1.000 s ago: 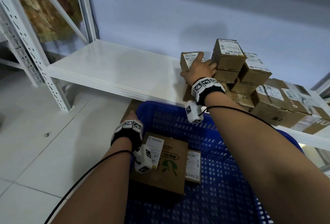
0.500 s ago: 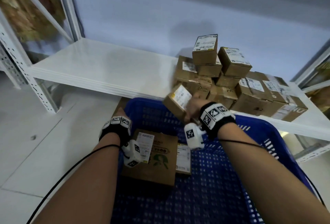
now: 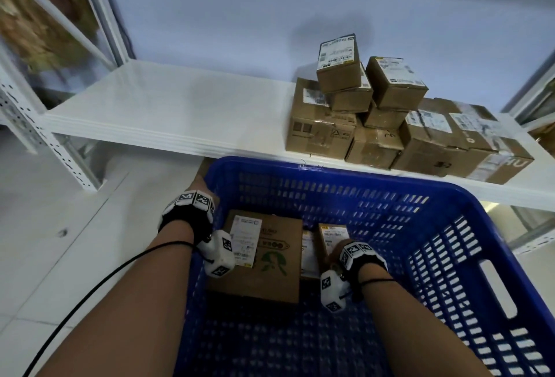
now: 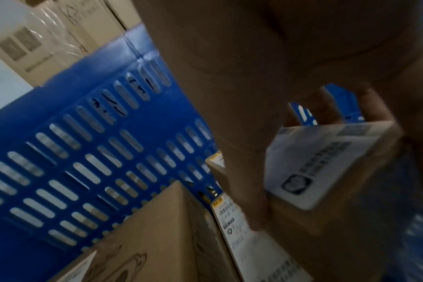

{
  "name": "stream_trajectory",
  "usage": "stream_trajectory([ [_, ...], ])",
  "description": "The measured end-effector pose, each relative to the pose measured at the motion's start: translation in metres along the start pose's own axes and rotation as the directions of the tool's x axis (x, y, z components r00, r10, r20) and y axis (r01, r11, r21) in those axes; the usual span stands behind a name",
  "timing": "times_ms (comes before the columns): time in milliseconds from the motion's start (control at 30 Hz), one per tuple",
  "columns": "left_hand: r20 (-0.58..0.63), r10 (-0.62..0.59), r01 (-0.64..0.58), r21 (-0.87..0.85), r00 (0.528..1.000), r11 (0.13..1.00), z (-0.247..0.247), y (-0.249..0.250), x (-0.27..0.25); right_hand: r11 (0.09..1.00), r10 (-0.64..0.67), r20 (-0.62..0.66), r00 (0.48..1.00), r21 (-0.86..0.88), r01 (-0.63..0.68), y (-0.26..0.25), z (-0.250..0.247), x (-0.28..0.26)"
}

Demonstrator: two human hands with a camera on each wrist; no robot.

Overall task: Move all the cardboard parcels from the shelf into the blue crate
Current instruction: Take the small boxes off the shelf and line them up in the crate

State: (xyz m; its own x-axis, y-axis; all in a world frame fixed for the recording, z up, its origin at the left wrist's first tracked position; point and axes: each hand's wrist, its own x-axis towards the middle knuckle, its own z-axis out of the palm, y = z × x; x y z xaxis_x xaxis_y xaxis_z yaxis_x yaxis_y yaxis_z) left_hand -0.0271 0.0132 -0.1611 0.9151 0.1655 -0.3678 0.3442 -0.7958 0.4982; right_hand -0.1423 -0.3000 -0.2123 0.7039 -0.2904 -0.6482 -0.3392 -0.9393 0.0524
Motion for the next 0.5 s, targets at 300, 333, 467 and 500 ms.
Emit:
stream_trajectory([
  [300,0.019,0.003,-0.003,-0.031,1.0,1.0,-0.002,-0.004,-0.004,0.999,-0.037,0.021,0.999,0.027,0.036,-0.024,0.013,0.01],
  [333,0.011,0.011,-0.01,-0.044,1.0,0.999,-0.001,-0.004,-0.003,1.0,-0.028,0.048,0.998,0.006,0.027,-0.023,0.01,0.009],
  [467,0.0,0.022,-0.022,-0.071,1.0,0.997,-0.001,-0.002,-0.005,0.998,0.013,0.054,0.998,0.067,-0.017,-0.018,0.005,0.016],
  [500,0.01,0.021,-0.02,-0.065,1.0,0.998,-0.001,-0.002,-0.004,0.998,0.018,0.04,0.999,0.056,-0.02,-0.016,0.008,0.024],
])
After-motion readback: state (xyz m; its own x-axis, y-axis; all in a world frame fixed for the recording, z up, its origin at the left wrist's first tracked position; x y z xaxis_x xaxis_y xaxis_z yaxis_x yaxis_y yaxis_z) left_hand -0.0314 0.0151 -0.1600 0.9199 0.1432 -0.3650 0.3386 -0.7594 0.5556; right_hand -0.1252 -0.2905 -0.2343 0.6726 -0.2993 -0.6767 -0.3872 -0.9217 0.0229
